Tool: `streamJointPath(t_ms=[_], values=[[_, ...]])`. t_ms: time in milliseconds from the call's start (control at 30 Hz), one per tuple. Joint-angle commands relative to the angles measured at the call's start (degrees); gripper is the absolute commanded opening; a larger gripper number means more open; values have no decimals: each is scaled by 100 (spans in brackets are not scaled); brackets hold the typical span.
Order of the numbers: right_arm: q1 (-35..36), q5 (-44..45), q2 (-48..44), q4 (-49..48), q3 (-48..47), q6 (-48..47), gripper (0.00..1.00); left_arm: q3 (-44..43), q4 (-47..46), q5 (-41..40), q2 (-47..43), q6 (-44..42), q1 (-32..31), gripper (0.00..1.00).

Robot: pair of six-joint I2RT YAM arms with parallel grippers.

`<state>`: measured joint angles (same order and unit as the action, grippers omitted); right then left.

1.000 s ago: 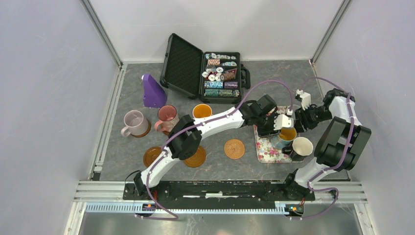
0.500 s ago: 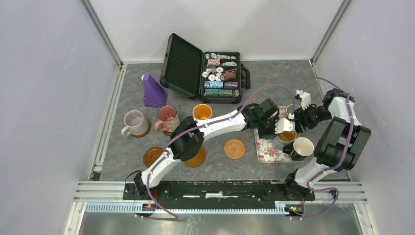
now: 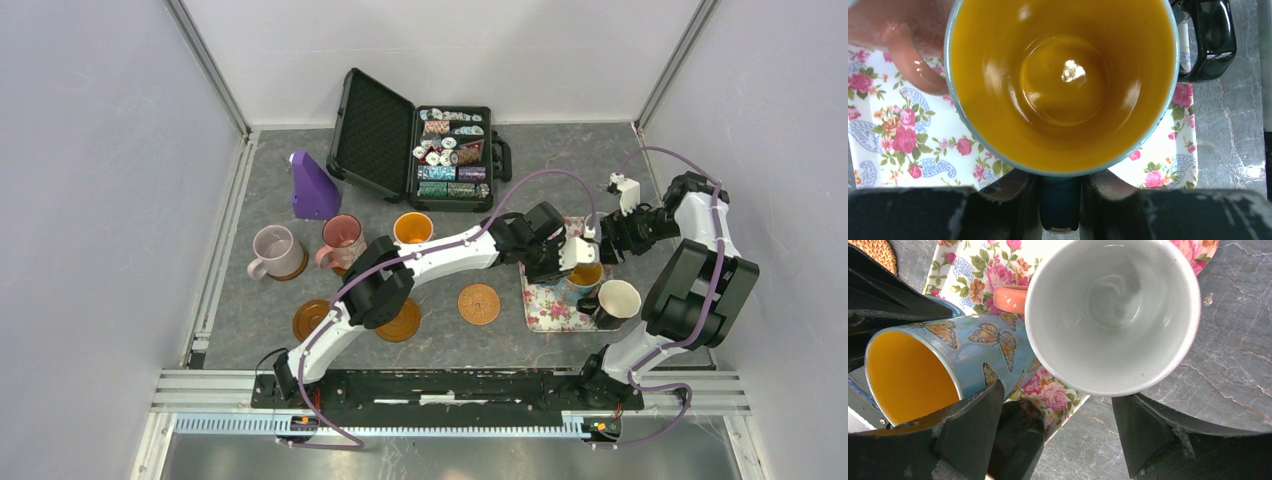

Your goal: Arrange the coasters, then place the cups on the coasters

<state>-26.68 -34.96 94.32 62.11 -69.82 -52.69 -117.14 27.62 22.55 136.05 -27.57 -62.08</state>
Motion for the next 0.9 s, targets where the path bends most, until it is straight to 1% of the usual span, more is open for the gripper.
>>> streamJointPath(t_ms=[0, 67, 200, 367, 500, 667, 800, 867], values=[[31, -246, -90, 193, -364, 209, 88, 571, -1168, 126, -891, 665, 137, 2], [31, -267, -102, 188, -390, 241, 91, 787, -1510, 188, -1124, 842, 181, 2], [31, -287, -138, 161, -421, 285, 98, 949, -1855, 261, -1447, 1211, 277, 2], [31, -306, -168, 142, -447, 294, 98, 1262, -2136, 393, -1834, 1427, 420, 2], [31, -317, -196, 169, -499, 276, 98, 1637, -2152, 510, -2261, 1420, 583, 2], [31, -261, -252, 223, -598, 224, 98, 2473, -1815, 632, -3149, 1108, 995, 2], [29, -233, -253, 243, -616, 228, 98, 3536, -1410, 670, -4088, 646, 1286, 2], [31, -215, -261, 221, -612, 256, 98, 4116, -1216, 663, -4695, 476, 1405, 2]])
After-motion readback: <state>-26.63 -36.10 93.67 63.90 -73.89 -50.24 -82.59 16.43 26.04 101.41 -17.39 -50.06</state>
